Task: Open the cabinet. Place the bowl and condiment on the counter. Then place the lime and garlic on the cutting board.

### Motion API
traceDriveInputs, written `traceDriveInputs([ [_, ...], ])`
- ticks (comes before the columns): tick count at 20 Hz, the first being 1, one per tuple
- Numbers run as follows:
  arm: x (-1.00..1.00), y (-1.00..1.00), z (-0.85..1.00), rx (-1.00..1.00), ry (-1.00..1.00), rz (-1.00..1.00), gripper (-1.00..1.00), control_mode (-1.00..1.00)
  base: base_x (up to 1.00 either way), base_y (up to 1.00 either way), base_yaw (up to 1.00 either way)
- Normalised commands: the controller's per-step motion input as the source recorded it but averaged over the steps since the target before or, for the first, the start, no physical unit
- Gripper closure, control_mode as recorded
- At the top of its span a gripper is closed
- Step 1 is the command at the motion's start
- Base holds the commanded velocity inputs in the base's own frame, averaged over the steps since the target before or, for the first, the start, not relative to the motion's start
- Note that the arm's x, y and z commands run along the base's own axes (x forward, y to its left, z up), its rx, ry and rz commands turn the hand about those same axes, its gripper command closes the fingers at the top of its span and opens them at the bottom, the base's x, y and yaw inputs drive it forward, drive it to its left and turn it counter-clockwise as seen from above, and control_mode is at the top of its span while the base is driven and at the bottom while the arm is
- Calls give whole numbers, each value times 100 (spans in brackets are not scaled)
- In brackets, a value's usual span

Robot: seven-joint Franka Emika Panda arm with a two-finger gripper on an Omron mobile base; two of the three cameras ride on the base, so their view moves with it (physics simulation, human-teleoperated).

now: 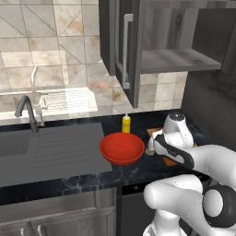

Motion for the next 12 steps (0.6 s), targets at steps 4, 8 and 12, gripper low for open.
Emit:
traceDriveInputs([
  [4,0,-29,0,0,0,0,100,-100,0,0,0],
  [8,1,-29,0,0,1,0,100,-100,0,0,0],
  [12,12,-29,0,0,1,0,100,-100,0,0,0],
])
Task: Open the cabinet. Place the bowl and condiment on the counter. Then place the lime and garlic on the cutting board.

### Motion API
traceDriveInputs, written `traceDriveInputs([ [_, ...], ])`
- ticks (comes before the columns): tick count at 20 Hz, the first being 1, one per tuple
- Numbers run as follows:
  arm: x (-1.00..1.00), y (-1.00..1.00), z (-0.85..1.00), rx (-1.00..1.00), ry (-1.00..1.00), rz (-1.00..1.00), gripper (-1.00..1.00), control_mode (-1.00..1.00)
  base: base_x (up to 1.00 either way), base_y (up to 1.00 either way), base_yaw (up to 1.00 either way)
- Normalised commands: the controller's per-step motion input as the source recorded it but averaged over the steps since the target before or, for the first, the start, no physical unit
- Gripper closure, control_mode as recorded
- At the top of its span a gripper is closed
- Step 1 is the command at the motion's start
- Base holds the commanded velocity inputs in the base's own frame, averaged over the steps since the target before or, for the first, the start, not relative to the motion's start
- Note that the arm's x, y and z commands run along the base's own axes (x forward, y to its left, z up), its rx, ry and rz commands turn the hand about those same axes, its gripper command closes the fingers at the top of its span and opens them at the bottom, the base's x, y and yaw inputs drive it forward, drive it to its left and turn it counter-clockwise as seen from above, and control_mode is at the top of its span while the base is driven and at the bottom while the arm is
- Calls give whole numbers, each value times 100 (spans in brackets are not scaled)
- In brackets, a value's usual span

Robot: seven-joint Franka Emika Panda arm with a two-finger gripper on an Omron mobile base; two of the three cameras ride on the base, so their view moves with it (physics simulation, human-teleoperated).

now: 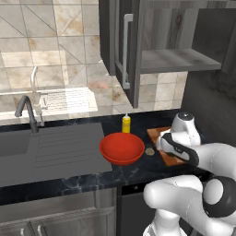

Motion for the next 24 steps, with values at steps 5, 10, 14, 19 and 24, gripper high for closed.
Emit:
traceDriveInputs([
  [5,15,-21,0,0,0,0,100,-100,0,0,0],
  [10,16,-12,0,0,0,0,100,-100,0,0,0],
  [14,21,-3,-2,0,4,0,-100,-100,0,0,0],
  [19,21,-7,-1,0,3,0,-100,-100,0,0,0],
  [24,4,-17,0,1,0,0,-100,-100,0,0,0],
])
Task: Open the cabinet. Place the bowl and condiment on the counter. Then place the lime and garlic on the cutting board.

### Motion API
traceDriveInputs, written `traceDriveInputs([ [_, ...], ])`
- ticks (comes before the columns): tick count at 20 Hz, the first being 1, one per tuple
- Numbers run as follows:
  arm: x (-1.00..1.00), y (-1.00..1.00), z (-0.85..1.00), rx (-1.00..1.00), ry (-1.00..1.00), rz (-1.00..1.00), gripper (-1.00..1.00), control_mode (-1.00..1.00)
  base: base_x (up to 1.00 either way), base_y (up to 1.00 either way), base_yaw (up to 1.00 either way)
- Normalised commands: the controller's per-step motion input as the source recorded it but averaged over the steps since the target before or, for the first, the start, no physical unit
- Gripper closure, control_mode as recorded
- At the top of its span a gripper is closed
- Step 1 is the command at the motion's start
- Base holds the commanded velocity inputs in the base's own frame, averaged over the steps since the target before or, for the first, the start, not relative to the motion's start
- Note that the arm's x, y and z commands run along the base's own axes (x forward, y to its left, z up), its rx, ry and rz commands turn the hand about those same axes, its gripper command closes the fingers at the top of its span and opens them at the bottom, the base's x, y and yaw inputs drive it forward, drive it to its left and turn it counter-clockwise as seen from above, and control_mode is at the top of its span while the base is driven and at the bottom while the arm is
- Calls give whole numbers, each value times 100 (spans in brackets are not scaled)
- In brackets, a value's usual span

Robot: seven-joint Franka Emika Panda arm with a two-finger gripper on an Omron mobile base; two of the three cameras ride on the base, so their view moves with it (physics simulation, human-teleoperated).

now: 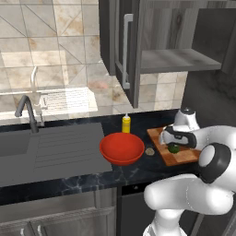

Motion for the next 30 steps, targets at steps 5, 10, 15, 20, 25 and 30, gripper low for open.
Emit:
traceDriveInputs([
  [5,0,-15,0,3,1,0,-100,-100,0,0,0],
  [10,-10,-2,23,1,0,0,-100,-100,0,0,0],
  [15,-15,7,40,0,0,0,-100,-100,0,0,0],
  [20,-14,11,35,0,0,0,-100,-100,0,0,0],
  [25,-9,16,17,0,1,0,-100,-100,0,0,0],
  [30,-1,23,4,0,5,4,-100,-100,0,0,0],
])
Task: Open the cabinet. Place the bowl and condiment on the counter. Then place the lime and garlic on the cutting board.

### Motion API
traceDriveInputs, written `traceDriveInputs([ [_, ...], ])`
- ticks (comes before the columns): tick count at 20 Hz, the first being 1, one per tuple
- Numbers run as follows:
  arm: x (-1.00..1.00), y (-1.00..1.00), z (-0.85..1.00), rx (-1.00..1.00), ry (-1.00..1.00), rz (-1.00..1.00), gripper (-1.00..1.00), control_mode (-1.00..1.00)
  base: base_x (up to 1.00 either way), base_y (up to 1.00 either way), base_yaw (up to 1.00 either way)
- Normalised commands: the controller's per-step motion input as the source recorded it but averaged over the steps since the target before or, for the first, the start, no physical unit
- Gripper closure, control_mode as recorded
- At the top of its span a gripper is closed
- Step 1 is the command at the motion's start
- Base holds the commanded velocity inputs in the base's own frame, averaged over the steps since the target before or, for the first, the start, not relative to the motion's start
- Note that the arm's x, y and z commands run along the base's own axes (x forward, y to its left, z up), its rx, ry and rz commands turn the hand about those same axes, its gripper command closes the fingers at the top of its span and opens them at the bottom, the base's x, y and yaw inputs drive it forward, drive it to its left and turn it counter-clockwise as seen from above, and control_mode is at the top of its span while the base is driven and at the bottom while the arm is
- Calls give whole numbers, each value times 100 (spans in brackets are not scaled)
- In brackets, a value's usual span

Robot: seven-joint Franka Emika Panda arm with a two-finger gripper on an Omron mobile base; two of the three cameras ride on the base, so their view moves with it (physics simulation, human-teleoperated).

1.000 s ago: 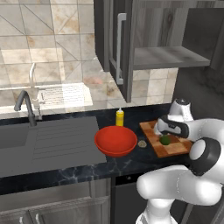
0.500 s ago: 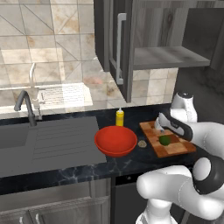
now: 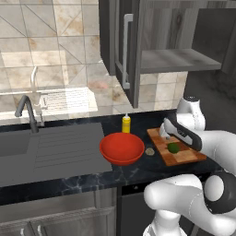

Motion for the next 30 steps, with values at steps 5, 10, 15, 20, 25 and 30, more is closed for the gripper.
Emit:
traceDriveInputs([
  [5,0,19,0,0,6,7,-100,-100,0,0,0],
  [10,0,13,0,0,5,10,-100,-100,0,0,0],
  [15,0,7,0,0,3,13,-100,-100,0,0,0],
  [20,0,17,0,0,0,17,-100,-100,0,0,0],
  [25,0,20,0,0,0,18,-100,-100,0,0,0],
  [30,0,19,-4,0,0,18,-100,-100,0,0,0],
])
